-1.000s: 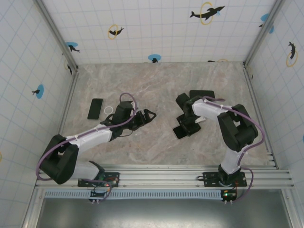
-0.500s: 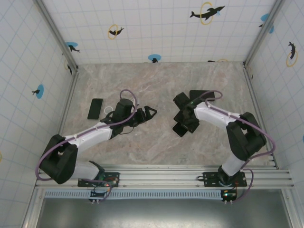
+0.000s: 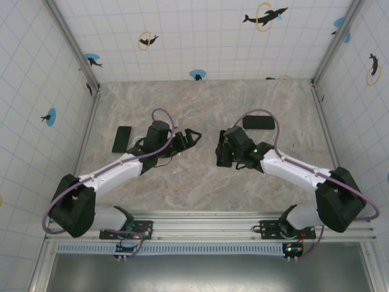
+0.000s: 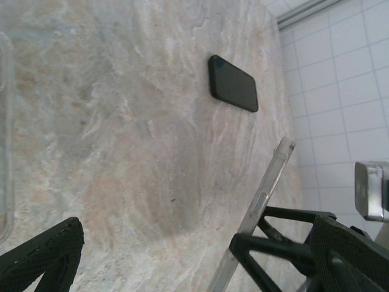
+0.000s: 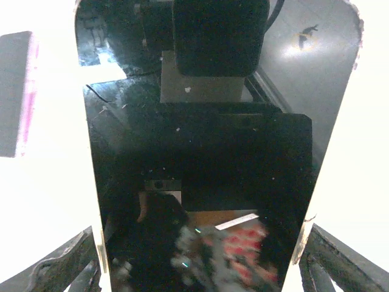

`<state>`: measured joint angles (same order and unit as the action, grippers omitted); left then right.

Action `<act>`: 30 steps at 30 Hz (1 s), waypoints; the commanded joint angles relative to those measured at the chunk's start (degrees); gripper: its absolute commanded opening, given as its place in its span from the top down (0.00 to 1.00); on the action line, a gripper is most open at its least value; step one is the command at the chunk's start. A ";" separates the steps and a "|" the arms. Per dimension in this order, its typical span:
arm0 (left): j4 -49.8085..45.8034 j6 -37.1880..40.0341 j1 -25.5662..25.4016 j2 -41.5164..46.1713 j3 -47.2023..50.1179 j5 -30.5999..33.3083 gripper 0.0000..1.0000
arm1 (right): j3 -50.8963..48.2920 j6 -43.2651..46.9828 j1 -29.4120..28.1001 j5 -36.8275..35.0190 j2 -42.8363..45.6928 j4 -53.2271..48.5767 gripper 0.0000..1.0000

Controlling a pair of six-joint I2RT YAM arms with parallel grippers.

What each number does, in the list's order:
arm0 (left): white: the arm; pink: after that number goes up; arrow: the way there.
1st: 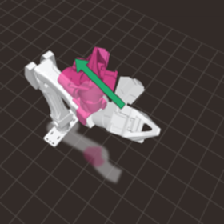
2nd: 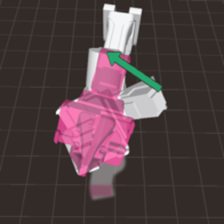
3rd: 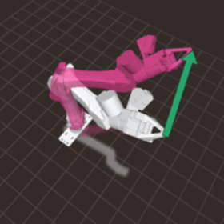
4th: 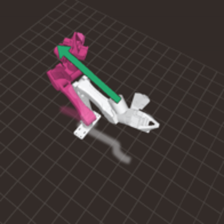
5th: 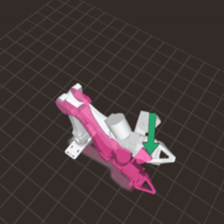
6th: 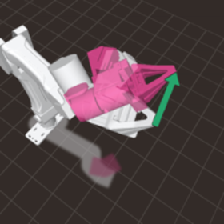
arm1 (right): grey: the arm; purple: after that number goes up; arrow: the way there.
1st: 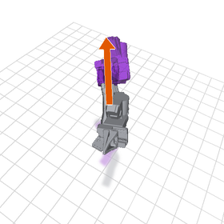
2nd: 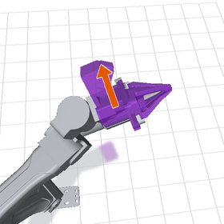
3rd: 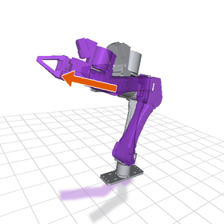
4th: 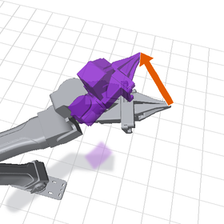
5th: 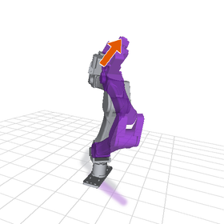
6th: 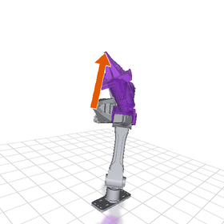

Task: Take the phone out of the phone case

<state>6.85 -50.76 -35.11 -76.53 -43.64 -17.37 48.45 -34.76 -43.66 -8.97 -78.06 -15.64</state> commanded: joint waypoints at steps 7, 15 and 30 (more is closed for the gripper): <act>-2.54 7.72 -2.71 -2.58 -11.20 -1.63 0.09 | -4.19 18.68 -0.51 1.08 6.93 18.37 0.49; -8.03 13.75 -5.58 -7.42 -16.90 -4.16 0.23 | -2.27 21.26 -0.12 4.17 7.18 18.45 0.52; -4.16 13.29 -5.58 -10.21 -17.37 -9.68 0.78 | -1.34 23.22 0.02 8.73 7.27 18.88 0.52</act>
<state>0.84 -37.52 -40.45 -85.84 -59.61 -24.29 44.93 -12.99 -43.83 -1.91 -72.66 -1.48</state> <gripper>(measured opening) 0.238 0.772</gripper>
